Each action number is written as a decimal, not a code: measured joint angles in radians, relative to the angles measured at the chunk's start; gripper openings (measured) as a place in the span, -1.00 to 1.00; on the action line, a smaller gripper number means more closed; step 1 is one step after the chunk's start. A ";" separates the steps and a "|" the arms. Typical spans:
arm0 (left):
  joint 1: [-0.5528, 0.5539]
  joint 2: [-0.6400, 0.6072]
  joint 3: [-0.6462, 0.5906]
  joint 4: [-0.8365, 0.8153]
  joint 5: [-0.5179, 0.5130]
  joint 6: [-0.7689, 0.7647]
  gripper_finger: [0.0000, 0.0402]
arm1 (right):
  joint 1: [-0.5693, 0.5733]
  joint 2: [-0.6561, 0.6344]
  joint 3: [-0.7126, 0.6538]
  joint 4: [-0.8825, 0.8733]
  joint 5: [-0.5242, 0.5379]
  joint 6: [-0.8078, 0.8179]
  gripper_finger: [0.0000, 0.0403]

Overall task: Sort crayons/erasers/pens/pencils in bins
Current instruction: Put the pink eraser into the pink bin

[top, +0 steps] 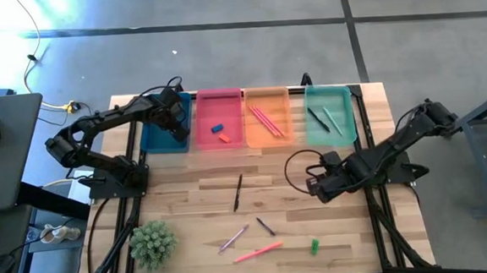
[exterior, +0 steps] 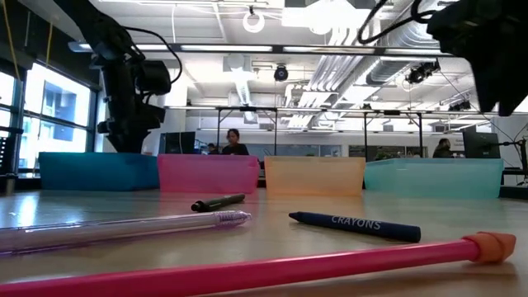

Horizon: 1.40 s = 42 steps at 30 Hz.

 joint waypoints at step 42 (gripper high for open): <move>-0.641 0.000 0.163 -0.011 0.094 -0.628 -0.23 | 0.248 -0.161 -0.001 -0.329 0.030 -0.321 -0.43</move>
